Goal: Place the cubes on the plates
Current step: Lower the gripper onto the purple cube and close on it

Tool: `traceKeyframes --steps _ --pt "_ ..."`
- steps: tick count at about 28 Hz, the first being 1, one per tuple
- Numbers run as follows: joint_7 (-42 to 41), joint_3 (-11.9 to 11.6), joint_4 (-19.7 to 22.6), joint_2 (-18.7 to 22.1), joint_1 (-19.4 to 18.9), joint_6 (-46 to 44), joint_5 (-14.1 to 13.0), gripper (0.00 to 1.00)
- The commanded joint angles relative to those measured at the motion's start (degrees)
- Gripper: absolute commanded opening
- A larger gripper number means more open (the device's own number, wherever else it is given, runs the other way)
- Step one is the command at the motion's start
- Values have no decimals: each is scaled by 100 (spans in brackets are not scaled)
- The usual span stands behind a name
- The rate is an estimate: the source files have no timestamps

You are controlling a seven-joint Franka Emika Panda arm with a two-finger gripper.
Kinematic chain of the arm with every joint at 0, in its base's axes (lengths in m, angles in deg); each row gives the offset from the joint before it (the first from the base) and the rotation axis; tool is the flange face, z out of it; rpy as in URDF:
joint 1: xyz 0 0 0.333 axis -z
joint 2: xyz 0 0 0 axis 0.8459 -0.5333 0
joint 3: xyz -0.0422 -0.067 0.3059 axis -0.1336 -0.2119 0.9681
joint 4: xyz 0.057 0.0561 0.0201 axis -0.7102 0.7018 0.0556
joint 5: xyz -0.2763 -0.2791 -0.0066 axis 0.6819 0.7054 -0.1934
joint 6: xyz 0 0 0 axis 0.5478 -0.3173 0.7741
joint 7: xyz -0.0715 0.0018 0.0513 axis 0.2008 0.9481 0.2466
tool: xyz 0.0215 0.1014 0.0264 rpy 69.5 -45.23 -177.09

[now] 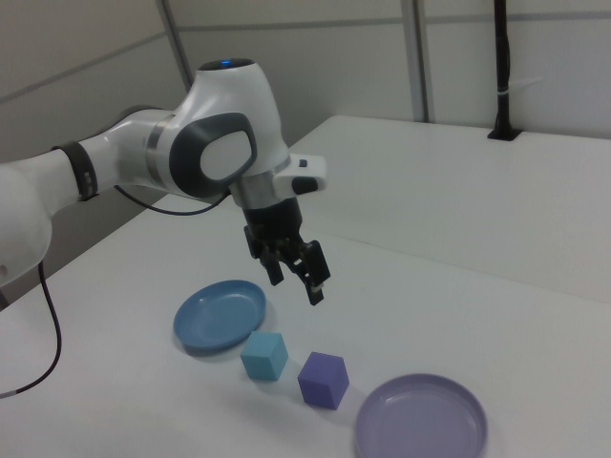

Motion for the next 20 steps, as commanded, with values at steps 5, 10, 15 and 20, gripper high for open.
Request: traceKeyframes --steps 5,10,15,20 --pt "-258 38 884 -91 -450 658 262 100" --pt "-723 38 1245 -109 -442 1151 289 100" --pt "-1119 30 1298 -337 -371 1354 289 100" --pt "-1515 12 1307 -539 -266 1503 420 100"
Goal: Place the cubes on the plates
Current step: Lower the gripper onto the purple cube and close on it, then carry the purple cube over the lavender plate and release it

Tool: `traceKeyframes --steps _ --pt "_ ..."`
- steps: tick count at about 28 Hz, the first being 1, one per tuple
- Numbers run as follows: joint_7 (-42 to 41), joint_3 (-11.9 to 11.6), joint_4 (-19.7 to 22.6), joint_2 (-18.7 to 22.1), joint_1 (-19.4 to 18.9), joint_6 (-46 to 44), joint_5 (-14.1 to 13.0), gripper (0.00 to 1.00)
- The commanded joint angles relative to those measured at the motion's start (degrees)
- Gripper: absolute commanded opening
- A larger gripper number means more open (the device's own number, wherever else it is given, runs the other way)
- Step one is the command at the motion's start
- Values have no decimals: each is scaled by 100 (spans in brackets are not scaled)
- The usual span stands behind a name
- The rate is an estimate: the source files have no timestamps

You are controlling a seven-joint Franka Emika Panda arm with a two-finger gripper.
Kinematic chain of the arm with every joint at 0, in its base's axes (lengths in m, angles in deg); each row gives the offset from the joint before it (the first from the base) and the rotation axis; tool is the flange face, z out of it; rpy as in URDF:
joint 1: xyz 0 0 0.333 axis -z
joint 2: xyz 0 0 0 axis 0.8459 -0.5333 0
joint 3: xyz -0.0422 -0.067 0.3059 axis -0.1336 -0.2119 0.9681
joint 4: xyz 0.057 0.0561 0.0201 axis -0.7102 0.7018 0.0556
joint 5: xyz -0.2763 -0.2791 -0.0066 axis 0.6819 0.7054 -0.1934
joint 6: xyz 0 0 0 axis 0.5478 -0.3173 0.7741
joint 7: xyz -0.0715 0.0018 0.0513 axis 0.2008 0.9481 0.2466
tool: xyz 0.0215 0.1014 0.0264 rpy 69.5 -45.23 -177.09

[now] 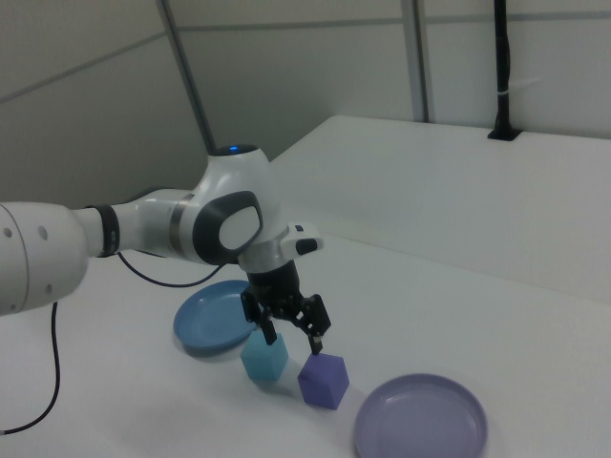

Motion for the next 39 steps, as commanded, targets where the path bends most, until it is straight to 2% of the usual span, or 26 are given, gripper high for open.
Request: traceKeyframes --steps 1,7,17,22,23,24,26,27,34,39 --pt "-460 -39 132 -112 86 278 225 100" --pt "-487 -39 132 -375 130 498 409 100" --pt "-443 -39 132 -613 112 560 480 100" --pt "-128 -39 114 -736 68 568 506 100" --pt "-40 -39 114 -745 68 577 524 94" --pt "109 -39 114 -754 59 621 611 59" --pt "285 -21 105 -754 51 639 656 9" --pt "399 -21 97 -745 51 639 664 0" --pt "1015 -21 -26 -570 -46 586 577 0" --pt "1297 -109 -114 -288 50 569 121 0"
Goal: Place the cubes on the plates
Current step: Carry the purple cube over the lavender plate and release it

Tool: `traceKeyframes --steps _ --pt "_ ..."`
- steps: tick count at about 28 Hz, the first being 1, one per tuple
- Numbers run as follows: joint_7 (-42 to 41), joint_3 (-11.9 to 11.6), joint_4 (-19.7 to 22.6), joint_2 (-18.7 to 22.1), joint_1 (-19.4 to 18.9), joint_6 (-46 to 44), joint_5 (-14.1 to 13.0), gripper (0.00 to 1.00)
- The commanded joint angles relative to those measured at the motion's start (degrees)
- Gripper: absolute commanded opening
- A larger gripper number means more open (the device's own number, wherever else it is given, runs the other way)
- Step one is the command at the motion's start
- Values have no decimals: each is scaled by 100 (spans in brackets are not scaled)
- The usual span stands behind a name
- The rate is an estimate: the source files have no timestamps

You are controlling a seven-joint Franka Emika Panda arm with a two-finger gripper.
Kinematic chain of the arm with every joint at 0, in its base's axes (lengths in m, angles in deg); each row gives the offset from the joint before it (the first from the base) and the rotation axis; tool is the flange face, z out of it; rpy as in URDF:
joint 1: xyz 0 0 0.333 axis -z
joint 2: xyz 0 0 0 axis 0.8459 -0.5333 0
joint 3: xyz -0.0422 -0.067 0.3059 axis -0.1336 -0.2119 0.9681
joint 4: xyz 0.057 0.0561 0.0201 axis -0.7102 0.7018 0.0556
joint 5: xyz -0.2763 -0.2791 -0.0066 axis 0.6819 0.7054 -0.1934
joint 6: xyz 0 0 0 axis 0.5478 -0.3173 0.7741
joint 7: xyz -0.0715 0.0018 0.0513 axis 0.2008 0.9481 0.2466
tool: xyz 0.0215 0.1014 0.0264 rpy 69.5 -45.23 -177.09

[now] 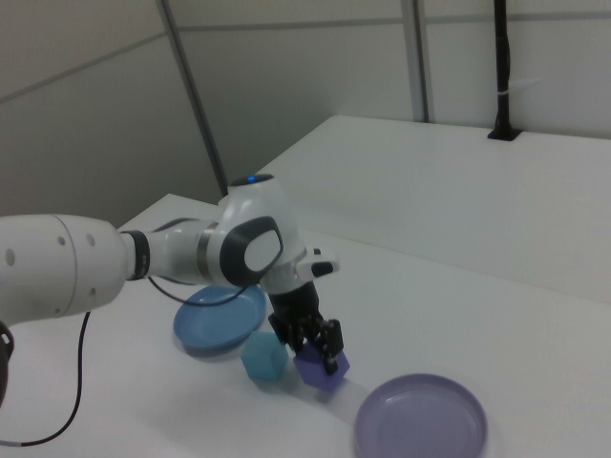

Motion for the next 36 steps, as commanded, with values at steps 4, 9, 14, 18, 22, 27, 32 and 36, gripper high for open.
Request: traceKeyframes --steps 4,9,14,18,22,27,32,36 --pt "246 -181 20 643 408 -23 -764 0" --pt "220 -181 -129 635 988 -32 -861 0" --pt "141 -190 -156 468 1393 29 -747 0" --pt "158 -190 -182 187 1516 161 -563 0" --pt "158 -190 -182 -77 1534 319 -545 0" --pt "149 -190 -156 -121 1534 355 -265 100" --pt "141 -190 -174 -77 1622 346 -193 100" --pt "80 -190 -174 2 1631 311 -185 100"
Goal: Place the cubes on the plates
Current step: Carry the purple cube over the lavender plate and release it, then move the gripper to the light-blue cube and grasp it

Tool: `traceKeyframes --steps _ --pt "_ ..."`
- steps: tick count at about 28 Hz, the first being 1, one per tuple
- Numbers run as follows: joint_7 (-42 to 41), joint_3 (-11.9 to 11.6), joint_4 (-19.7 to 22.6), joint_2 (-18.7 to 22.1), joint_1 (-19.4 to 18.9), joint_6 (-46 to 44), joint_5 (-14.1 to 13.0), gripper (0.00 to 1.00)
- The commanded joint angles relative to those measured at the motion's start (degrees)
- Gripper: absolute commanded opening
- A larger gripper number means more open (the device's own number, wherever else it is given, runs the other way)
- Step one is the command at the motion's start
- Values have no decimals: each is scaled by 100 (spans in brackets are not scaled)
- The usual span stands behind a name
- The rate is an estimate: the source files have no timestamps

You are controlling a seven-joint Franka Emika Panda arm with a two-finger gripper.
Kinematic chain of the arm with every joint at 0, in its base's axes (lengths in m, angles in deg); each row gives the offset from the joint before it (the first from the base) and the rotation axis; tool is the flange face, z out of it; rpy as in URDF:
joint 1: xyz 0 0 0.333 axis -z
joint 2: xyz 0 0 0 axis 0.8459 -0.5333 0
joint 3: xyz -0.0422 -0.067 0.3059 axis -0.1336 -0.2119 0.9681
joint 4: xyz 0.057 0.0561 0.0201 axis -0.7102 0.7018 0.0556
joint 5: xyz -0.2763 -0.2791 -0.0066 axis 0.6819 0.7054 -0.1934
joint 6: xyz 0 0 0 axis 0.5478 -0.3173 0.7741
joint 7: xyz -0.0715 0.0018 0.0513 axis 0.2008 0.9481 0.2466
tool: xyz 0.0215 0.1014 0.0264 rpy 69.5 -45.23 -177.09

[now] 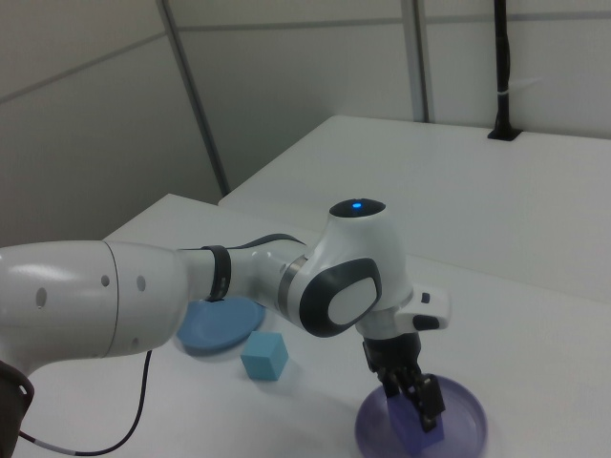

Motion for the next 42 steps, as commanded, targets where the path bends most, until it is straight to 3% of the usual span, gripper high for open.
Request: traceKeyframes --steps 1,7,13,23,34,42 --pt "-119 10 41 257 30 -19 88 100" --pt "-198 115 33 687 -127 -326 53 100" --pt "-243 195 32 873 -882 -879 35 100" --pt "-260 256 94 707 -1885 -969 26 100" --pt "-234 792 164 610 -2009 -942 88 100" --pt "-199 871 173 390 -2176 -916 105 100"
